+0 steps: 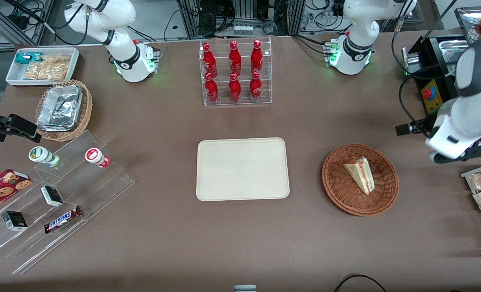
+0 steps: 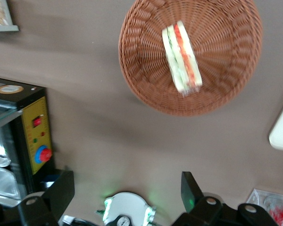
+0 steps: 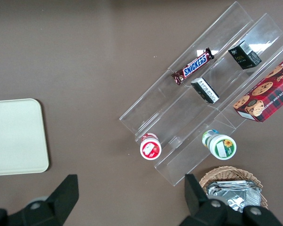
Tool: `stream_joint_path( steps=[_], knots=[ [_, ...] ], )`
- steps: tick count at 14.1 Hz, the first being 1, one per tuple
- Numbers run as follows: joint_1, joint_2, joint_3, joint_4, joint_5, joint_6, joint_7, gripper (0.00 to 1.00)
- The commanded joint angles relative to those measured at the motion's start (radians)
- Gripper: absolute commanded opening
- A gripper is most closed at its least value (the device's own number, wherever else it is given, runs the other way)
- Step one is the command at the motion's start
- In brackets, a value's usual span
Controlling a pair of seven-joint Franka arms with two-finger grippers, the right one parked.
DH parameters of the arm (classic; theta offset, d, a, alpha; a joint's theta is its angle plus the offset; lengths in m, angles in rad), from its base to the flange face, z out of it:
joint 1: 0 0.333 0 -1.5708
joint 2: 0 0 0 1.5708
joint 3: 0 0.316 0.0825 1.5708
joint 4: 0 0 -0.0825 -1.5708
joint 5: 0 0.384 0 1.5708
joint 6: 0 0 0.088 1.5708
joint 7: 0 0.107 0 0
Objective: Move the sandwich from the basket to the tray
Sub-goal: 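Move the left gripper down over the wrapped sandwich in the wicker basket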
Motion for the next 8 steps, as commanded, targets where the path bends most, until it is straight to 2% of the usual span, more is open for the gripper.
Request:
stream_joint_path(
  steps=[1,3,5,8],
  knots=[
    [-0.008,0.025,0.001,-0.163,-0.028,0.199,-0.187,1.0],
    [-0.014,0.074,-0.002,-0.236,-0.032,0.342,-0.316,1.0],
    [-0.022,0.139,-0.006,-0.239,-0.051,0.418,-0.419,1.0],
    [-0.023,0.185,-0.006,-0.245,-0.053,0.499,-0.463,1.0]
  ],
)
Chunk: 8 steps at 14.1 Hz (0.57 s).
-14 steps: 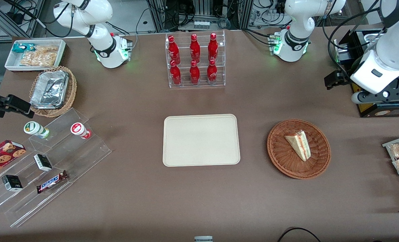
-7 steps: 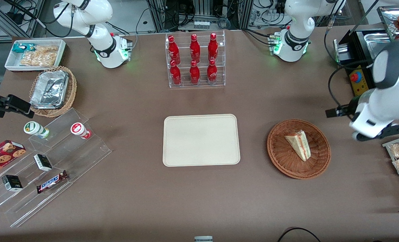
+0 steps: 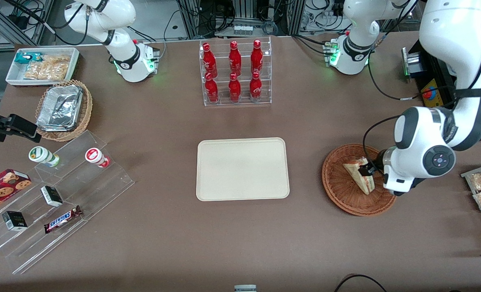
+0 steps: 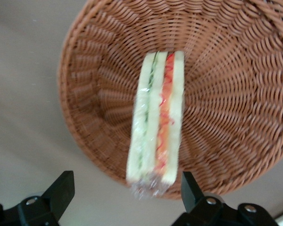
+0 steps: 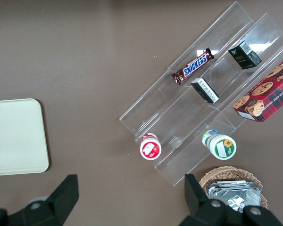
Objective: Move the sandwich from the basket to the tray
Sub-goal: 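Move the left gripper down over the wrapped sandwich in the wicker basket, then close the left gripper on the wrapped sandwich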
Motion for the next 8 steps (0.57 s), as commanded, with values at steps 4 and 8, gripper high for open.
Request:
stream_joint_path(
  steps=[4,8],
  knots=[
    [-0.023,0.033,0.002,-0.045,-0.011,0.133,-0.074,1.0],
    [-0.029,0.051,0.002,-0.093,-0.011,0.21,-0.079,1.0]
  ],
)
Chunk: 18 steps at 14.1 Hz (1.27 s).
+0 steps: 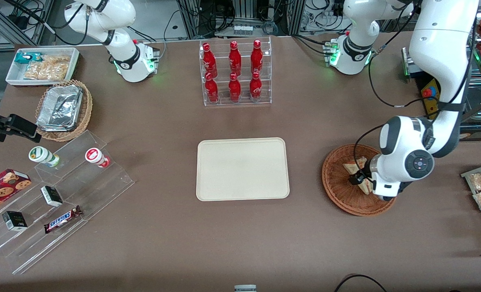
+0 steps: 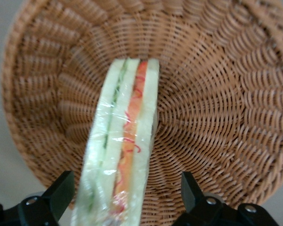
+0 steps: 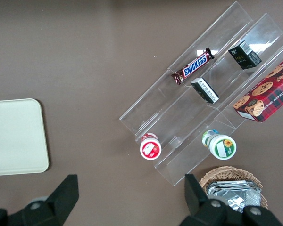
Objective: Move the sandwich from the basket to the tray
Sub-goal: 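Close the left gripper on the wrapped sandwich, then lift the sandwich and carry it over the cream tray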
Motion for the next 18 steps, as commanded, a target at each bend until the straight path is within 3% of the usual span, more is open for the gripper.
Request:
stream_joint_path(
  steps=[1,2,5,6,9,13,15,18],
  knots=[
    [-0.003,0.001,0.006,-0.019,-0.007,0.02,-0.017,0.97],
    [0.004,-0.003,0.006,-0.021,-0.007,0.013,-0.017,0.86],
    [0.006,-0.011,0.009,-0.019,-0.005,-0.009,-0.003,0.24],
    [0.004,-0.016,0.009,-0.015,-0.005,-0.01,0.004,0.12],
    [-0.009,-0.058,0.0,0.01,0.002,-0.073,0.03,0.08],
    [-0.016,-0.105,-0.222,0.152,-0.005,-0.203,0.04,0.07],
    [-0.031,-0.057,-0.368,0.235,0.001,-0.205,0.038,0.09],
    [-0.179,0.068,-0.398,0.355,0.018,-0.163,0.038,0.1]
  ],
)
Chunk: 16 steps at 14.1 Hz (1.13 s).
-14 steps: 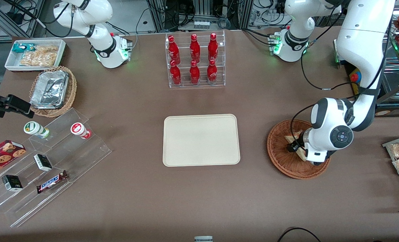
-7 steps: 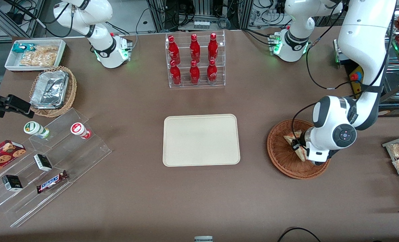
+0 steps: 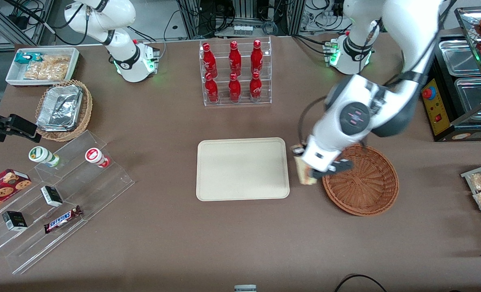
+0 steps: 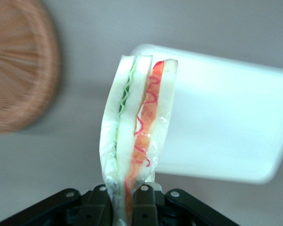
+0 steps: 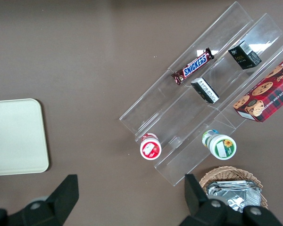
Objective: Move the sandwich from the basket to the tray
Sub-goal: 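Lift the sandwich and carry it over the cream tray, then lower the sandwich onto the tray and open the left gripper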
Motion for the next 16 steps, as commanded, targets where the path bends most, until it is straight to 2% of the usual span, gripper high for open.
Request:
stream_joint_path(
  steps=[1,4,8,9,10,11,14,16],
  knots=[
    [-0.126,0.163,0.006,0.123,0.041,0.073,0.002,0.1],
    [-0.183,0.269,0.009,0.126,0.173,0.17,-0.046,0.14],
    [-0.237,0.376,0.012,0.193,0.285,0.215,-0.148,0.16],
    [-0.237,0.393,0.012,0.207,0.311,0.215,-0.17,0.23],
    [-0.237,0.398,0.012,0.21,0.317,0.218,-0.182,0.59],
    [-0.237,0.397,0.012,0.21,0.319,0.218,-0.184,1.0],
    [-0.237,0.378,0.014,0.23,0.334,0.202,-0.19,1.0],
    [-0.234,0.336,0.011,0.232,0.397,0.166,-0.192,1.0]
  ],
)
